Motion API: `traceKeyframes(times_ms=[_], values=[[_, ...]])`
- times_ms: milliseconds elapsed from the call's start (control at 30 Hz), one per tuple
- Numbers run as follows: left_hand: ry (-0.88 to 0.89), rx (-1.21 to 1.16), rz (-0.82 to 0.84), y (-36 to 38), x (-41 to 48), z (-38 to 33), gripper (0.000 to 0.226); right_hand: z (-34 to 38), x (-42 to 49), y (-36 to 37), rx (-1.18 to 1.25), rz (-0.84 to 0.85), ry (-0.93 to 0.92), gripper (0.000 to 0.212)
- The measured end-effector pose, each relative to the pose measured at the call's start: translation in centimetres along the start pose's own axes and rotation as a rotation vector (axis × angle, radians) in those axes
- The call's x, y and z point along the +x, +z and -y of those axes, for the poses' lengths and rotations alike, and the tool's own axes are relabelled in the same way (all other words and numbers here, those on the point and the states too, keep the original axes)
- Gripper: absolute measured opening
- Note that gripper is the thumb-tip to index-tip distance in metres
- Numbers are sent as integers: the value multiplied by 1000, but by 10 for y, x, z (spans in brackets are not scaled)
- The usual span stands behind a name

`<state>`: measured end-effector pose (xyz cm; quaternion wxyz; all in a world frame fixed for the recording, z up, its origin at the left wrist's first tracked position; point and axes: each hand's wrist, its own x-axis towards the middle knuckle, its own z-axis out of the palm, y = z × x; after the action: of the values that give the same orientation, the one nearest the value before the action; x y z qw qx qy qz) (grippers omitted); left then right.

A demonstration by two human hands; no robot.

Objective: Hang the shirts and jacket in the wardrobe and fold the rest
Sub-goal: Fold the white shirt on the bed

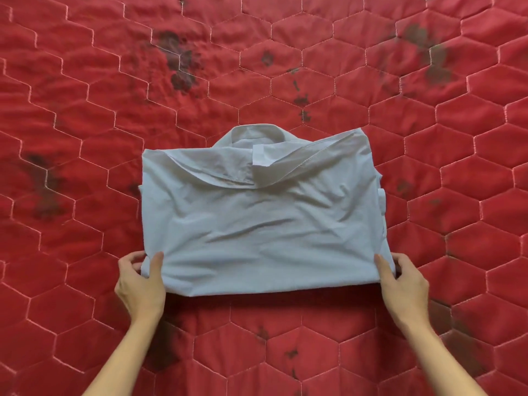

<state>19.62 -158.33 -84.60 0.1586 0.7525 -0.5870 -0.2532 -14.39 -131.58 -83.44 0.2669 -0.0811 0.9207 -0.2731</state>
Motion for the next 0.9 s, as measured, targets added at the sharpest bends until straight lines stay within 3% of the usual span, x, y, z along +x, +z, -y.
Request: traceKeyframes(times_ms=[133,200,300,433,533,633,700,800,900], values=[[8,37,107,-9,-7,15,42,-21,-8,2,-93,52,43,14],[60,130,89,-6,-4,15,52,-20,-10,6,-152,-34,18,22],[400,224,37,7,7,-16,62,9,-2,13,-190,-249,-223,37],[844,279,180,45,35,-78,63,70,29,43,-271,-168,-646,47],[980,437,219,71,66,-104,66,119,61,69,-385,-145,-719,68],[1045,522,194,83,96,-115,34,151,94,85,-517,-136,-755,65],[1068,495,140,86,116,-120,8,162,113,90,-540,-109,-782,39],[985,411,123,89,141,-139,20,178,137,89,-416,-153,-762,7],[804,272,90,96,153,-168,21,191,159,86,-349,-207,-695,11]])
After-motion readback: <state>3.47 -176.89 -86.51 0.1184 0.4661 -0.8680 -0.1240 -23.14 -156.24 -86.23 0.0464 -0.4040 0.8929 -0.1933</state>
